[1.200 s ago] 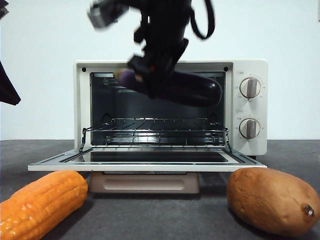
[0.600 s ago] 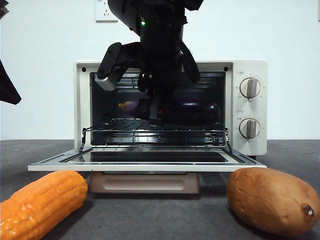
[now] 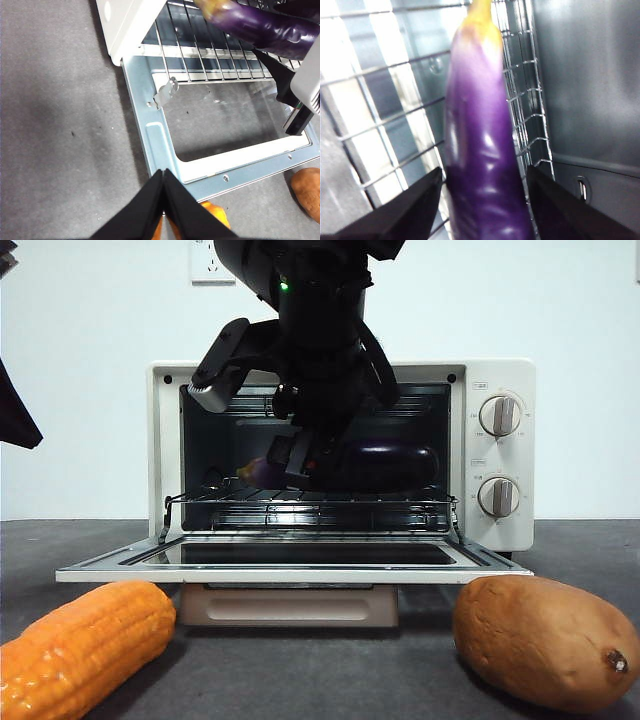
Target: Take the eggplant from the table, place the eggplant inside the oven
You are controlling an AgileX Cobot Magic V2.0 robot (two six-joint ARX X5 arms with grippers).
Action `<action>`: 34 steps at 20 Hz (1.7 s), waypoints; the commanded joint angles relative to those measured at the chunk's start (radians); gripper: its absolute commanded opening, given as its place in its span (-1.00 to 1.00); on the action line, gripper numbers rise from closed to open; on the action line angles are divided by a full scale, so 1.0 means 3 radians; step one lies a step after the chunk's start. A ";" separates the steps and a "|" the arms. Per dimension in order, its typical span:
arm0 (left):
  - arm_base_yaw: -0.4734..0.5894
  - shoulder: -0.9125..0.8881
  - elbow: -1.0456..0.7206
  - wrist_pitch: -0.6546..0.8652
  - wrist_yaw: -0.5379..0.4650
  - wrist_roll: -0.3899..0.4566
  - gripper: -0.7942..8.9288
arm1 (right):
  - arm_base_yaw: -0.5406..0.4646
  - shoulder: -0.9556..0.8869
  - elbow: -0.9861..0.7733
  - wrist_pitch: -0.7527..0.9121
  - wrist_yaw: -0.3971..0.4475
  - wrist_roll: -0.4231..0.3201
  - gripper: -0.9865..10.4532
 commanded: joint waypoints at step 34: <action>-0.0034 0.2235 0.0009 0.0912 0.1045 0.0017 -0.83 | 0.0381 -0.1713 0.0070 -0.0702 -0.0374 0.0880 -0.74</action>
